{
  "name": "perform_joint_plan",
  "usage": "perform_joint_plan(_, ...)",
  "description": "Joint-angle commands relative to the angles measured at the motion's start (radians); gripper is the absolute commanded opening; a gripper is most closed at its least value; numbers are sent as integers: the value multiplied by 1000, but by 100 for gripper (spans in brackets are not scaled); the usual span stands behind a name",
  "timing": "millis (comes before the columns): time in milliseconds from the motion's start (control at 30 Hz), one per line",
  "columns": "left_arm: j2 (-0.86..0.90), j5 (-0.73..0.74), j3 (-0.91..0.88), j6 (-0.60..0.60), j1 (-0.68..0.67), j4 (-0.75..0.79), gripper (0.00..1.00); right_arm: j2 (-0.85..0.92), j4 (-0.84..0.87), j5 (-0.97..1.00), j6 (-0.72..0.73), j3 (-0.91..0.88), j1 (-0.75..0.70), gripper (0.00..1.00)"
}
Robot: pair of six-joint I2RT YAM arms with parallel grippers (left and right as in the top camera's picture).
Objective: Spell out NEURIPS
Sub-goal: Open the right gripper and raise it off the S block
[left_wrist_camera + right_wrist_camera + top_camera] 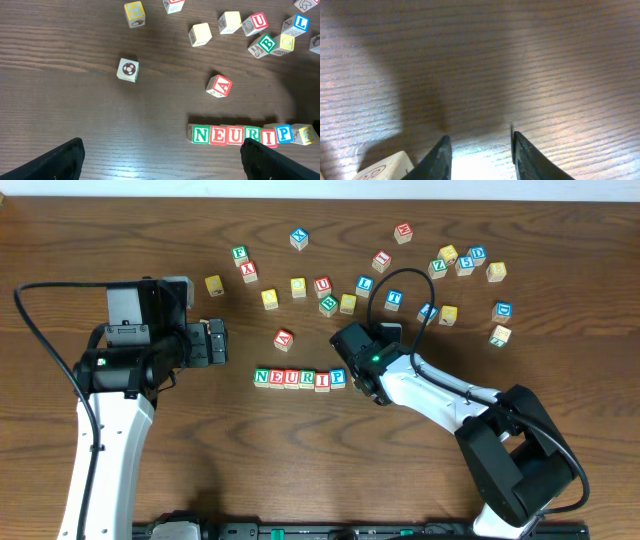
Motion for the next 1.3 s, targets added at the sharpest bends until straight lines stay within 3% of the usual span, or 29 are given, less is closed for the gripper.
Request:
perform_joint_plan(0, -2, -6, 23, 10, 5, 0, 98, 11, -1, -40, 26, -2, -4, 27)
perform_joint_plan(433, -2, -6, 22, 10, 5, 0, 98, 11, -8, -143, 26, -2, -4, 15)
perform_joint_plan(1267, -2, -6, 22, 10, 5, 0, 98, 11, 45, -146, -35, -2, 51, 19)
